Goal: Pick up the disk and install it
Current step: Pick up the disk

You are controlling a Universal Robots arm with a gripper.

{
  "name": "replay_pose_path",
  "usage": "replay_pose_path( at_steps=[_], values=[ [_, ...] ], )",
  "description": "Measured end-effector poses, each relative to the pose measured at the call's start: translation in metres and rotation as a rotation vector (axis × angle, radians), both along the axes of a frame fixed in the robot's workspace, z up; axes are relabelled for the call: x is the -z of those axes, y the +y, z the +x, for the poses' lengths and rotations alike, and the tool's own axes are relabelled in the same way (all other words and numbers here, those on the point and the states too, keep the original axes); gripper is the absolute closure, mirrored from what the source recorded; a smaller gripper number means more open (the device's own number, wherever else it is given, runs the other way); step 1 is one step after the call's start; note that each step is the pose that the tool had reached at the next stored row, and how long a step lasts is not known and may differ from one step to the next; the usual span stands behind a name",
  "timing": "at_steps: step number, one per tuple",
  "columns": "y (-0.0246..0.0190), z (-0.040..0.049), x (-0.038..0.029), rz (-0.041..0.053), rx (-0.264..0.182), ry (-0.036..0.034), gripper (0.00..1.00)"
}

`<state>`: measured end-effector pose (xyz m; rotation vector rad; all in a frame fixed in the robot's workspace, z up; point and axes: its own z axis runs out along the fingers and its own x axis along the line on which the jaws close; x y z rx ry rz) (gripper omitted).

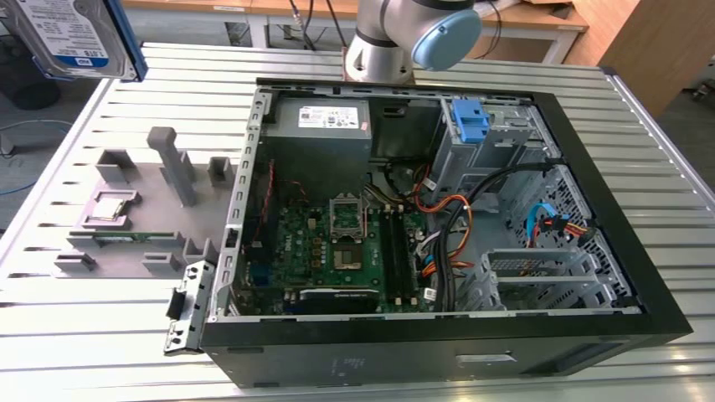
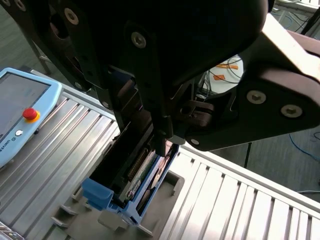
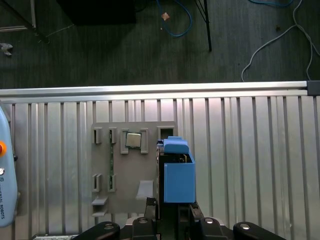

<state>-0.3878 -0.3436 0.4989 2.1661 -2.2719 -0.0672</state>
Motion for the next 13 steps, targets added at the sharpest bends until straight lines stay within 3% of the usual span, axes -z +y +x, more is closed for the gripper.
replay_pose_path(
  at_steps=[13],
  values=[
    [0.0000, 0.0118, 0.0000, 0.0000, 0.000, 0.0000, 0.65]
  ],
)
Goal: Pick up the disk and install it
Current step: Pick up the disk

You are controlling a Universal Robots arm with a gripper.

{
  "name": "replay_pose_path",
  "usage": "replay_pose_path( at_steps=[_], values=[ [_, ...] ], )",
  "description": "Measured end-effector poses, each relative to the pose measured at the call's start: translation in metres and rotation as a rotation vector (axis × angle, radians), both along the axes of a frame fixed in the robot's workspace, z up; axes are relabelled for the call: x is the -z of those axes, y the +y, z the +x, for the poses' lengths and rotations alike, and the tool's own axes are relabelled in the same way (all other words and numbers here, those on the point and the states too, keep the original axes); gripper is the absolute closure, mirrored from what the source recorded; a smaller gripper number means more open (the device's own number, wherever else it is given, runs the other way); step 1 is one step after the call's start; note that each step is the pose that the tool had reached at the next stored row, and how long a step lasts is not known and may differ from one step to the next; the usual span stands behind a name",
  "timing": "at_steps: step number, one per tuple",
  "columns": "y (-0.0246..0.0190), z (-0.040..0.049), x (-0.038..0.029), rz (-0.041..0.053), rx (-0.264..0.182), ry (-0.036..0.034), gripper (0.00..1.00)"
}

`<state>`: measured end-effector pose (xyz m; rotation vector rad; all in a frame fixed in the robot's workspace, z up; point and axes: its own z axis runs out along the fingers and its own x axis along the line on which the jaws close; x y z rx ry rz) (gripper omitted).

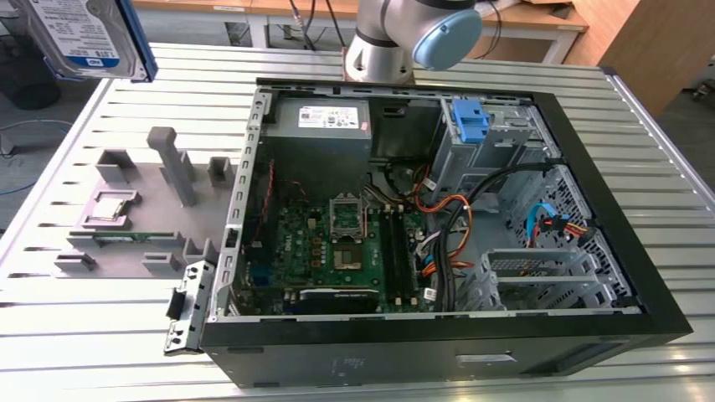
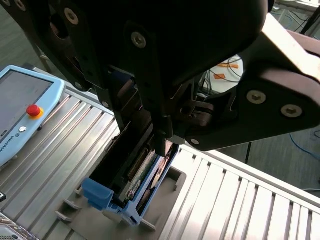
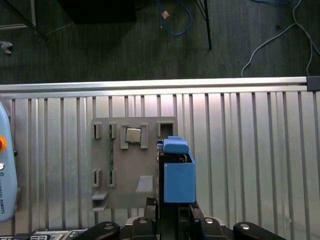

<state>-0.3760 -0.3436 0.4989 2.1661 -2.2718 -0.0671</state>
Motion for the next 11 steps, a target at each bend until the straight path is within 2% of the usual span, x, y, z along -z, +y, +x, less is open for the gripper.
replay_pose_path(
  at_steps=[6, 11],
  values=[
    [0.0000, 0.0064, 0.0001, 0.0001, 0.000, -0.0001, 0.65],
    [0.0000, 0.0080, 0.0000, 0.0001, 0.000, 0.0000, 0.65]
  ],
)
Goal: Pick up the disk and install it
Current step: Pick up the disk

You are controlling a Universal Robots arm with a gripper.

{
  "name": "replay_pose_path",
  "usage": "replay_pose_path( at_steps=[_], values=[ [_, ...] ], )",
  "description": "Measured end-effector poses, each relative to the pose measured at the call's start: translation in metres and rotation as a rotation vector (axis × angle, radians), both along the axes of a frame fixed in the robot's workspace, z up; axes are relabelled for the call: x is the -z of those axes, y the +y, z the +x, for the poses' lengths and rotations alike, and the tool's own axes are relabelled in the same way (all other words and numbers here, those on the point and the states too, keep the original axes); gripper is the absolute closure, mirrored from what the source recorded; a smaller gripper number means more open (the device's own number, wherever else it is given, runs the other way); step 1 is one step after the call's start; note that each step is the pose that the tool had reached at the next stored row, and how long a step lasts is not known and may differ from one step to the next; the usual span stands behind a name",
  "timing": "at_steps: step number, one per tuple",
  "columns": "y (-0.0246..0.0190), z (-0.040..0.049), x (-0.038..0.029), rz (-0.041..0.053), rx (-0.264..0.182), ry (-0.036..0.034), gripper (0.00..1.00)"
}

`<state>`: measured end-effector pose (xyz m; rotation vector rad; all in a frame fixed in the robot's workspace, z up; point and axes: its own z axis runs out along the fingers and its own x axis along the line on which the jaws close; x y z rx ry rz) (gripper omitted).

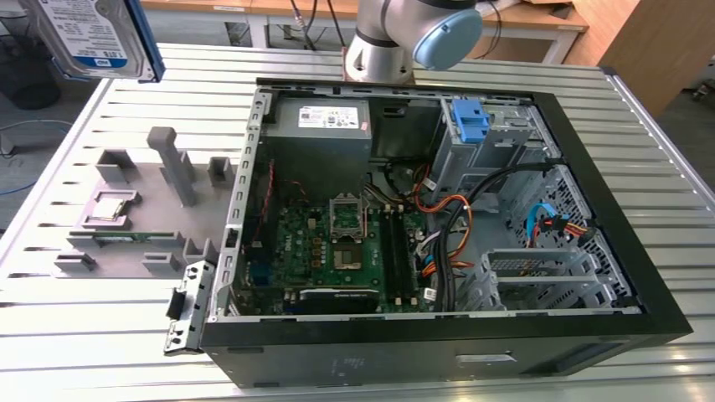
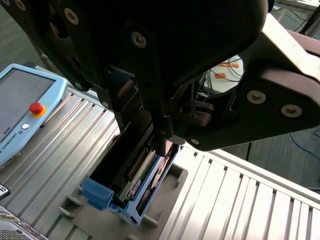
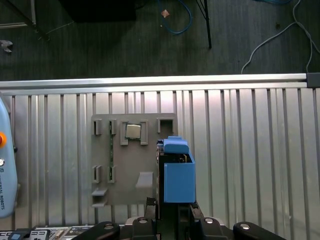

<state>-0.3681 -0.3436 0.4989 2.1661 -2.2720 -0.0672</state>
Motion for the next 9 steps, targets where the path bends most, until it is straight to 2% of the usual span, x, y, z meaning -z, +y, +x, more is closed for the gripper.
replay_pose_path(
  at_steps=[9],
  values=[
    [0.0000, 0.0008, -0.0032, 0.0000, 0.000, 0.0001, 0.65]
  ],
)
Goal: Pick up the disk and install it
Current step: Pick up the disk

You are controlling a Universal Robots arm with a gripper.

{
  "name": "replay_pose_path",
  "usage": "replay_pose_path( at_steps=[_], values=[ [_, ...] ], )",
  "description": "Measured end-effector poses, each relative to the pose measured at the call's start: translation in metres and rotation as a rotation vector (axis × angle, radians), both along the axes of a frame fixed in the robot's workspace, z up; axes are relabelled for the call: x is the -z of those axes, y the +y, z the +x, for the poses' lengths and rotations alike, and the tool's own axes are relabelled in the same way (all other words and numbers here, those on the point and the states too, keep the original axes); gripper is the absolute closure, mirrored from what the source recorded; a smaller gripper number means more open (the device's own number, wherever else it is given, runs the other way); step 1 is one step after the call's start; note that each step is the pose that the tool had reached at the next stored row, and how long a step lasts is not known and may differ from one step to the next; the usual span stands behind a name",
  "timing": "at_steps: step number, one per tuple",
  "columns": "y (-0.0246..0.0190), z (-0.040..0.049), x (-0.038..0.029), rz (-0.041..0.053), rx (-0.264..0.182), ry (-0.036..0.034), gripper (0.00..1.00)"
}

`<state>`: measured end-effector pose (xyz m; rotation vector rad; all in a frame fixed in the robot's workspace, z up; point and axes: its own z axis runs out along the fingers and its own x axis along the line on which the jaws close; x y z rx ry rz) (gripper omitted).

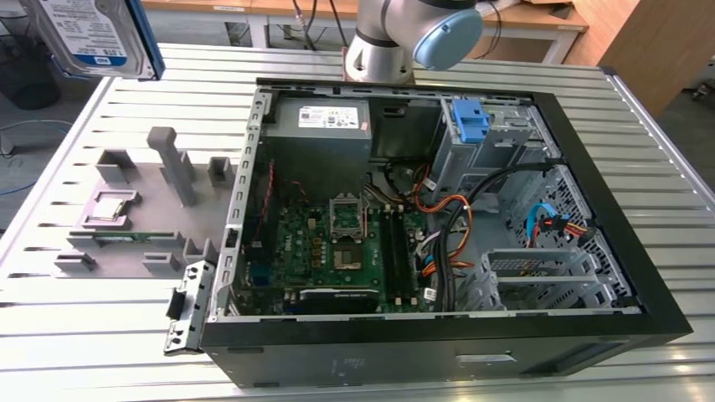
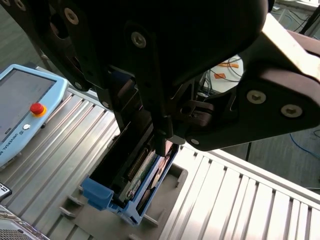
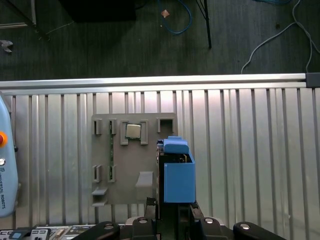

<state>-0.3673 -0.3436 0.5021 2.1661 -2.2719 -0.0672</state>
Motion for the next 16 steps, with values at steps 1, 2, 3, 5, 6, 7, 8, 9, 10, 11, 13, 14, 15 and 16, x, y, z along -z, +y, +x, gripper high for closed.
replay_pose_path(
  at_steps=[1, 2, 3, 5, 6, 7, 8, 9, 10, 11, 13, 14, 15, 16],
  values=[
    [0.0000, 0.0000, -0.0008, 0.0000, 0.000, 0.0000, 0.65],
    [0.0000, 0.0000, -0.0017, 0.0000, 0.000, -0.0001, 0.65],
    [0.0000, 0.0000, -0.0025, 0.0000, 0.000, 0.0000, 0.65],
    [0.0000, 0.0000, -0.0027, 0.0001, 0.000, -0.0002, 0.65],
    [0.0000, 0.0000, -0.0027, 0.0001, 0.000, -0.0002, 0.65],
    [0.0000, 0.0000, -0.0029, 0.0000, 0.000, -0.0001, 0.65],
    [0.0000, 0.0000, -0.0029, 0.0000, 0.000, -0.0001, 0.65],
    [0.0000, 0.0003, -0.0028, 0.0001, 0.000, -0.0002, 0.65],
    [-0.0001, 0.0010, -0.0029, 0.0000, 0.000, -0.0001, 0.65],
    [-0.0001, 0.0018, -0.0029, 0.0000, 0.000, -0.0001, 0.65],
    [0.0000, 0.0035, -0.0030, 0.0000, 0.000, 0.0000, 0.65],
    [0.0000, 0.0043, -0.0030, 0.0000, 0.000, 0.0000, 0.65],
    [0.0000, 0.0052, -0.0029, 0.0000, 0.000, -0.0001, 0.65],
    [0.0000, 0.0060, -0.0029, 0.0000, 0.000, -0.0001, 0.65]
  ],
)
